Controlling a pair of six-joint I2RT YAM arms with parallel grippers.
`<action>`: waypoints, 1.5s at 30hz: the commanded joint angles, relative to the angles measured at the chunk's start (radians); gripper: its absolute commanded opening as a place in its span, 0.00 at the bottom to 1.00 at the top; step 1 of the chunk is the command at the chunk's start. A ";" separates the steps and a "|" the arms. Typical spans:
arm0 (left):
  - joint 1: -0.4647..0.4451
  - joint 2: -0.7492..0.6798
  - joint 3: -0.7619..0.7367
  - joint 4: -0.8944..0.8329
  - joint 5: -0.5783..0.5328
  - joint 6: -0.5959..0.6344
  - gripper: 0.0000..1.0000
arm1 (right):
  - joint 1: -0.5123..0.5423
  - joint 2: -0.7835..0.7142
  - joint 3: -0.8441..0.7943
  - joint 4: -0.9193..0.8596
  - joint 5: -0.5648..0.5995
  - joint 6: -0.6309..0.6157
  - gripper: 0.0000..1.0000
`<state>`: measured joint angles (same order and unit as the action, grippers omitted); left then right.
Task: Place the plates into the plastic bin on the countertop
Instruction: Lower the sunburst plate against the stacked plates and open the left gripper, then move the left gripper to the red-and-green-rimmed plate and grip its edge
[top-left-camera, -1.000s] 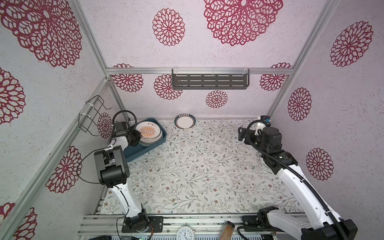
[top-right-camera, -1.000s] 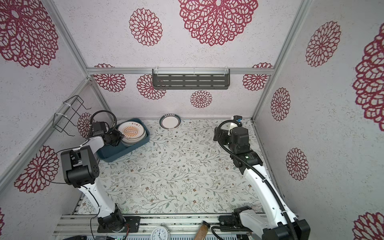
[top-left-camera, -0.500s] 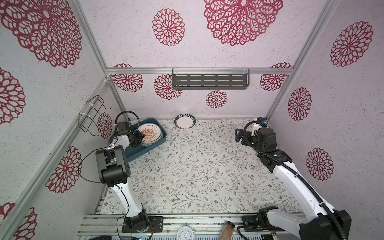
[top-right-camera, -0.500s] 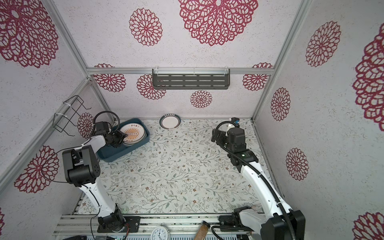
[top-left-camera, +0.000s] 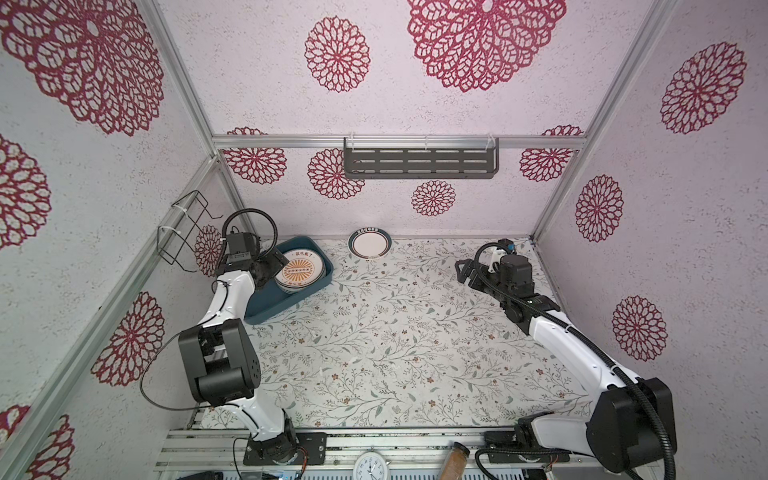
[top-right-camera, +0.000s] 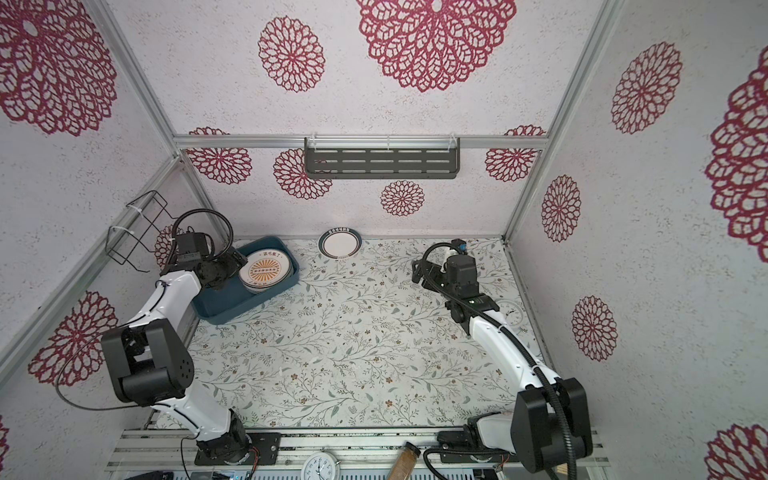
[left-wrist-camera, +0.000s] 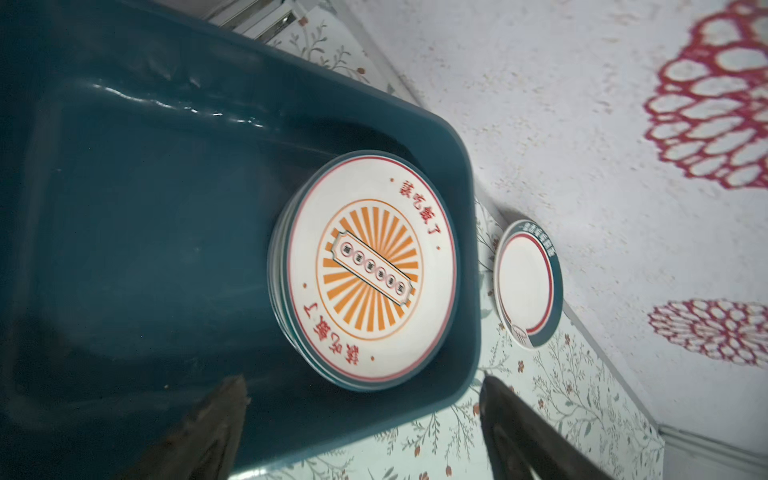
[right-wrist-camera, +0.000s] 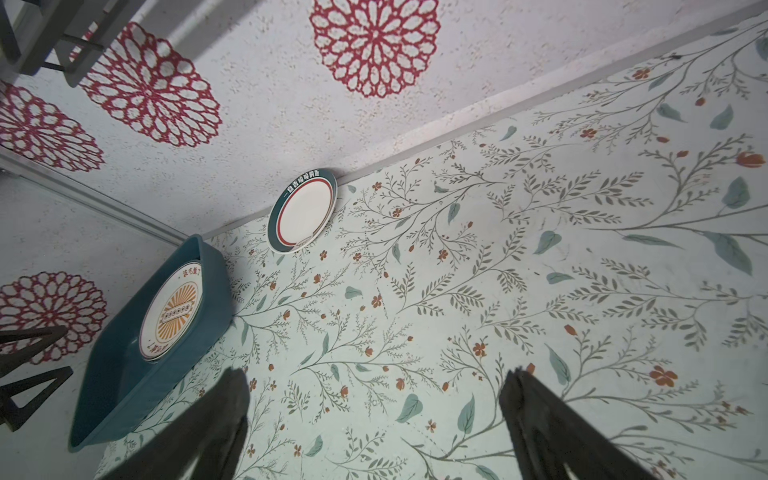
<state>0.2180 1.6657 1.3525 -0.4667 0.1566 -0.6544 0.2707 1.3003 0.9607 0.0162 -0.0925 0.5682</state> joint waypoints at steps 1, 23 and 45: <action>-0.111 -0.068 -0.002 0.043 -0.043 0.054 0.96 | -0.004 0.009 0.018 0.084 -0.053 0.037 0.99; -0.487 0.481 0.246 0.424 0.032 -0.371 0.96 | -0.004 -0.084 -0.019 0.035 -0.031 0.060 0.99; -0.487 0.839 0.518 0.441 -0.091 -0.643 0.80 | -0.006 -0.131 -0.008 -0.021 0.041 0.056 0.99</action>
<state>-0.2768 2.4577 1.8427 -0.0204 0.1074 -1.2552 0.2707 1.2095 0.9394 -0.0067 -0.0895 0.6212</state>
